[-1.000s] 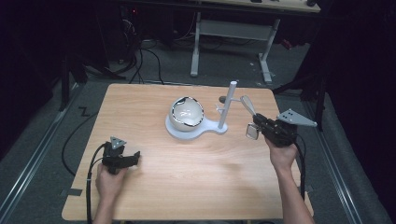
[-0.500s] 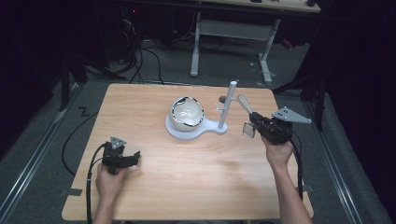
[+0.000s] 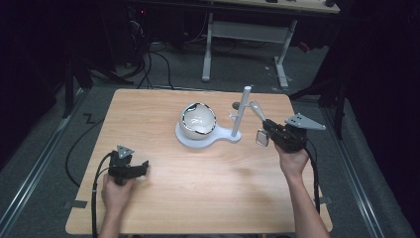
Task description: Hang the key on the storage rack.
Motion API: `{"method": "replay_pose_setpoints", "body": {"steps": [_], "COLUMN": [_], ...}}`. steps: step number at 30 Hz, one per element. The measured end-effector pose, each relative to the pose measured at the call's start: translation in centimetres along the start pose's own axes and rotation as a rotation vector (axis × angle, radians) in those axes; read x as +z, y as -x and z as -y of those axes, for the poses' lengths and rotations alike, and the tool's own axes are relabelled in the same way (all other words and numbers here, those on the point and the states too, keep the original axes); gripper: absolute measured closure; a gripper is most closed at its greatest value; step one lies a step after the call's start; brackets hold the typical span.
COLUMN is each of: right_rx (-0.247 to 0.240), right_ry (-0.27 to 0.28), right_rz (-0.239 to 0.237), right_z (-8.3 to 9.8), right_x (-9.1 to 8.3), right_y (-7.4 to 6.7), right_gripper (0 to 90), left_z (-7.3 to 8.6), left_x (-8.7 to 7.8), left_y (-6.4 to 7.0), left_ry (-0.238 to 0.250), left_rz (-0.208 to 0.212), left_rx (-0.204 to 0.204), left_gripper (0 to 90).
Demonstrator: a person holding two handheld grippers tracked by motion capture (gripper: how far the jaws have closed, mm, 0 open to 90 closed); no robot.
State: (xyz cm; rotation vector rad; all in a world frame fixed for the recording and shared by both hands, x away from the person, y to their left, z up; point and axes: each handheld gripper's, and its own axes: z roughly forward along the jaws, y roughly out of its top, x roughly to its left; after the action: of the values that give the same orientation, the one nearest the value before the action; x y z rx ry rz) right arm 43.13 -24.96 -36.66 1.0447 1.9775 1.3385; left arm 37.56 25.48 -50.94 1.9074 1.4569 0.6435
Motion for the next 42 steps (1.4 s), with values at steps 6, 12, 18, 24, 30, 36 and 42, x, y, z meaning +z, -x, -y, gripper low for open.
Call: {"method": "replay_pose_setpoints", "body": {"steps": [6,12,18,24,30,36,42], "right_rx": [0.010,0.016,0.014,0.015,0.013,0.012,0.013], "right_ry": [-0.005,-0.011,-0.021,-0.027,-0.034,-0.039,-0.047], "right_rz": [-0.002,-0.001,0.004,0.006,0.008,0.008,0.011], "right_z": [0.3,0.5,0.6,0.6,0.7,0.8,0.9], "right_x": [0.4,0.7,1.0,1.2,1.6,1.8,2.2], "right_y": [0.0,0.1,0.1,0.1,0.0,-0.1,-0.1], "right_gripper": [81.9,82.0,81.9,81.9,82.0,82.0,82.0], "left_z": [0.0,0.0,0.0,0.0,0.0,0.0,0.0], "left_x": [0.0,0.0,0.0,0.0,0.0,0.0,0.0], "left_y": [0.0,0.0,0.0,0.0,0.0,0.0,0.0], "left_ry": [0.000,0.000,0.000,0.000,0.000,0.000,0.000], "left_rz": [0.000,0.000,0.000,0.000,0.000,0.000,0.000], "left_rx": [0.000,0.000,0.000,0.000,0.000,0.000,0.000], "left_gripper": [19.2,19.1,19.2,19.2,19.1,19.2,19.2]}}
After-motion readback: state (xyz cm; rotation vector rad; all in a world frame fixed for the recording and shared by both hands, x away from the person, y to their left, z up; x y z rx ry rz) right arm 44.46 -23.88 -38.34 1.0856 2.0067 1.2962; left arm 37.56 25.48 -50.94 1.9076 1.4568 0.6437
